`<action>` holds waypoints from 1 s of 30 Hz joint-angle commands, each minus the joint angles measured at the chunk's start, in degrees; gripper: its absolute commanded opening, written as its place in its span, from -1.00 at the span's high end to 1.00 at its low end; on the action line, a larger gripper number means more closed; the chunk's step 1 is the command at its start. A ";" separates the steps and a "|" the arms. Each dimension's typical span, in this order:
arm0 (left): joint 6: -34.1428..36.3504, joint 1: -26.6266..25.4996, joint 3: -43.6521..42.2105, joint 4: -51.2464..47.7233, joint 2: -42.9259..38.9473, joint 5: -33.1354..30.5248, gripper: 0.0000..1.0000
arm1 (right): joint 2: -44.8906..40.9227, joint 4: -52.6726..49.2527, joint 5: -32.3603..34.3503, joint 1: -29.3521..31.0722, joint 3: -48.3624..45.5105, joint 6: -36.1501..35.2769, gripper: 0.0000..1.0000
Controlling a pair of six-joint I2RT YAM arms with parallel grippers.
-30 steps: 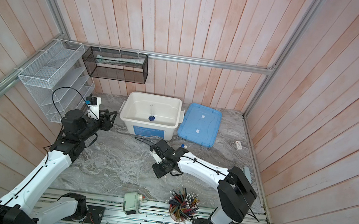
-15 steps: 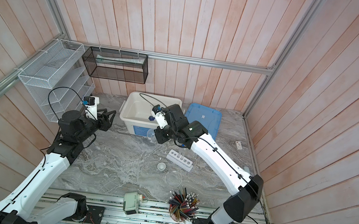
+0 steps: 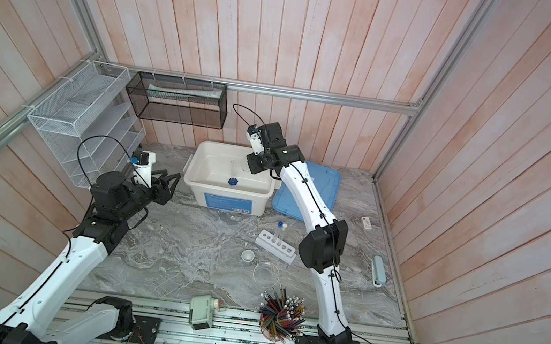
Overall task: Organize the chemistry lab equipment
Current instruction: 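Carry the clear beaker with the right gripper into the white bin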
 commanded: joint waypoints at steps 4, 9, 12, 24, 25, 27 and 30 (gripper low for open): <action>1.27 0.29 -0.59 0.38 0.19 1.36 -0.08 | 3.99 -1.52 -1.11 -0.46 3.87 -1.00 0.95; 1.34 0.29 -0.82 0.42 0.47 1.45 -0.08 | 6.80 -0.52 -0.46 -0.16 3.40 -2.57 0.95; 1.43 0.34 -0.90 0.42 0.73 1.44 -0.08 | 8.47 -0.04 -0.43 0.15 2.68 -3.45 0.95; 1.45 0.29 -0.91 0.50 1.56 1.83 -0.07 | 11.07 2.69 0.10 0.11 2.99 -4.73 0.95; 1.38 0.29 -0.86 0.50 1.65 1.80 -0.07 | 11.48 2.90 0.05 0.12 3.15 -4.74 0.95; 1.54 0.29 -0.90 0.43 1.78 1.64 -0.07 | 12.18 3.23 -0.31 0.16 3.25 -4.76 0.95; 1.62 0.29 -0.91 0.42 1.93 1.53 -0.07 | 13.18 4.16 -0.60 0.12 3.25 -4.58 0.95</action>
